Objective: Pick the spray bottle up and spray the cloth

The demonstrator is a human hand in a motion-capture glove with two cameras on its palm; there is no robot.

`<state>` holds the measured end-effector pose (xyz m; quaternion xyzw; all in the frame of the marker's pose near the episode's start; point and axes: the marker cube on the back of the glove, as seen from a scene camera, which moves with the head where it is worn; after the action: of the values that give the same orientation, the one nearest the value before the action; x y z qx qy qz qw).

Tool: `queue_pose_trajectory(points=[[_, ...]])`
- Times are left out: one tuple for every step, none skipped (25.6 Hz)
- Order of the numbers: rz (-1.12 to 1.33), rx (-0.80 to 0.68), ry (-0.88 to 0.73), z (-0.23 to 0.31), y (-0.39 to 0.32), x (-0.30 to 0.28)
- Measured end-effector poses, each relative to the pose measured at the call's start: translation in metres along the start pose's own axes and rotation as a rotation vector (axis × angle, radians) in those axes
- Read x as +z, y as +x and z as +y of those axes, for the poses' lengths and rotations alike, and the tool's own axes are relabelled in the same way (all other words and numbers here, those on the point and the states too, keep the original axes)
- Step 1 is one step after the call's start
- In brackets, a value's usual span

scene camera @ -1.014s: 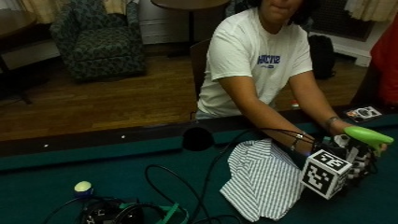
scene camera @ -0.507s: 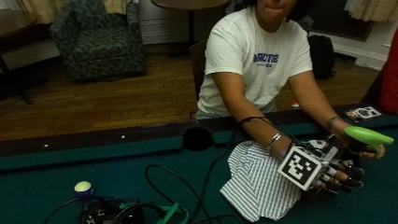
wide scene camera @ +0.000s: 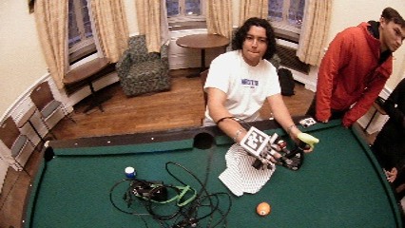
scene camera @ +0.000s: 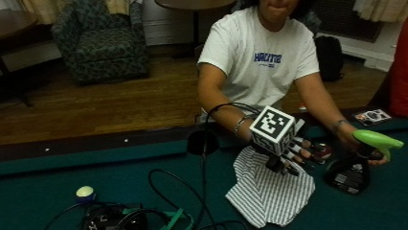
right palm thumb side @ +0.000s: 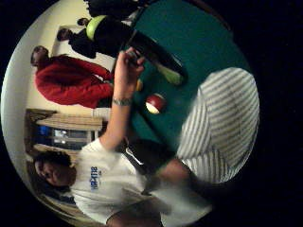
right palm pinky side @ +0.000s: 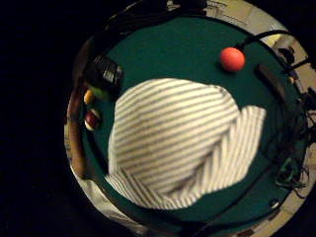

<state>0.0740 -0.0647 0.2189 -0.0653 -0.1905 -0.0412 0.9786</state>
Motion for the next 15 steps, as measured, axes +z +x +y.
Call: queue_pose_trajectory(points=[[0.034, -0.013, -0.014, 0.013, -0.001, -0.004], [0.064, -0.025, -0.027, 0.025, -0.002, -0.008], [0.087, -0.035, -0.037, 0.037, -0.003, -0.010], [0.105, -0.043, -0.046, 0.049, -0.005, -0.012], [0.124, -0.049, -0.054, 0.059, -0.008, -0.014], [0.146, -0.055, -0.062, 0.069, -0.010, -0.015], [0.173, -0.061, -0.069, 0.079, -0.012, -0.017], [0.205, -0.067, -0.073, 0.088, -0.015, -0.018], [0.241, -0.076, -0.072, 0.096, -0.018, -0.021], [0.279, -0.087, -0.068, 0.104, -0.022, -0.024], [0.313, -0.098, -0.062, 0.112, -0.026, -0.028], [0.340, -0.110, -0.058, 0.120, -0.030, -0.031], [0.359, -0.121, -0.056, 0.127, -0.035, -0.035], [0.370, -0.132, -0.058, 0.133, -0.039, -0.037], [0.375, -0.143, -0.060, 0.140, -0.044, -0.039]])
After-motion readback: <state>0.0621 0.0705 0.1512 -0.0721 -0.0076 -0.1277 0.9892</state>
